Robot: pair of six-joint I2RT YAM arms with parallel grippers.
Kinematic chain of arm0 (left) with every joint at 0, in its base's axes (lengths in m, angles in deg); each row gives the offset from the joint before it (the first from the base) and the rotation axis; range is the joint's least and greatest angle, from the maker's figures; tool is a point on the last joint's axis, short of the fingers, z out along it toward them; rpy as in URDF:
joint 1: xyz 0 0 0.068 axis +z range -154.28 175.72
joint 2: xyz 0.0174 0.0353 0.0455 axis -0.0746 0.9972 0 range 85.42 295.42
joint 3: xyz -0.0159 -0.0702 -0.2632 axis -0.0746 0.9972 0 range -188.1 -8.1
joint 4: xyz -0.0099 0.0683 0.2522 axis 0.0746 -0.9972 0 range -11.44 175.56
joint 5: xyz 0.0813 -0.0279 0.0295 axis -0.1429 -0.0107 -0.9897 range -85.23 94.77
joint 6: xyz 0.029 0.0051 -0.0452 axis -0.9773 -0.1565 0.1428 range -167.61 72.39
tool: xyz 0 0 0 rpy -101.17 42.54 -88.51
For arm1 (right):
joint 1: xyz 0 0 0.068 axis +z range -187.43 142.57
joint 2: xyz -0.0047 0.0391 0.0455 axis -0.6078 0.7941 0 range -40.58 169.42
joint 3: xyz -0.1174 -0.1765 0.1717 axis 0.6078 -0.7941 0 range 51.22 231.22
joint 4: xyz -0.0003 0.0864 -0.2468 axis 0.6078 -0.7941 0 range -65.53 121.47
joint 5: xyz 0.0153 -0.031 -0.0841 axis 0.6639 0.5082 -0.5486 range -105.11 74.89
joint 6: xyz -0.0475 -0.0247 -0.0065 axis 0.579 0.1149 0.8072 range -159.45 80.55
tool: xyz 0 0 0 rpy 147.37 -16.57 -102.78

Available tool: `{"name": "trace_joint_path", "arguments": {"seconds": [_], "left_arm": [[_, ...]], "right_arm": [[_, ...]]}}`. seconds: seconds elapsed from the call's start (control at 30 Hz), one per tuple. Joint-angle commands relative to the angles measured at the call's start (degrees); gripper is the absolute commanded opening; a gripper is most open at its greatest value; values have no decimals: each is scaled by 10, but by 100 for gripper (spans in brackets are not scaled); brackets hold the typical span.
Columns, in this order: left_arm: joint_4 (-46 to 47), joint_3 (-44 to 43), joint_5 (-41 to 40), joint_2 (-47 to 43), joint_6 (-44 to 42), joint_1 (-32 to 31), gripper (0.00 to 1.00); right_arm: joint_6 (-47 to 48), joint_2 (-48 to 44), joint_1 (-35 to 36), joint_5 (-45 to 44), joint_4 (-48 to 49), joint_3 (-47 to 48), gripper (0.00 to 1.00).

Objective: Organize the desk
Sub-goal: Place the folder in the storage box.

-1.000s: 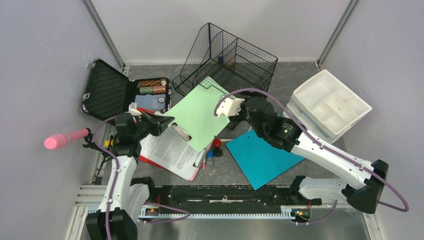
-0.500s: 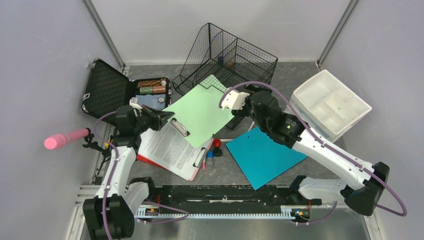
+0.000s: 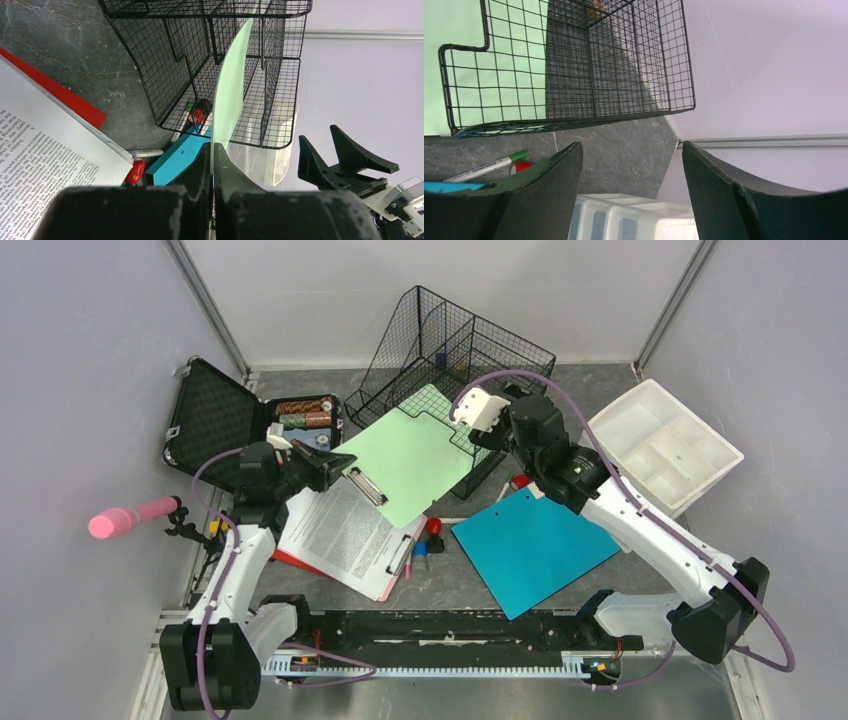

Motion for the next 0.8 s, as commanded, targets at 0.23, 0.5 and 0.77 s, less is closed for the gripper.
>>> {"name": "trace_joint_path", "arguments": {"seconds": [0.23, 0.5, 0.77], "left_arm": [[6, -5, -16, 34, -25, -42, 5], [8, -50, -29, 91, -34, -68, 2], [34, -49, -20, 114, -31, -83, 2]], "right_arm": [[-25, 26, -18, 28, 22, 25, 78], [-26, 40, -36, 29, 26, 32, 78], [-74, 73, -102, 108, -4, 87, 78]]}}
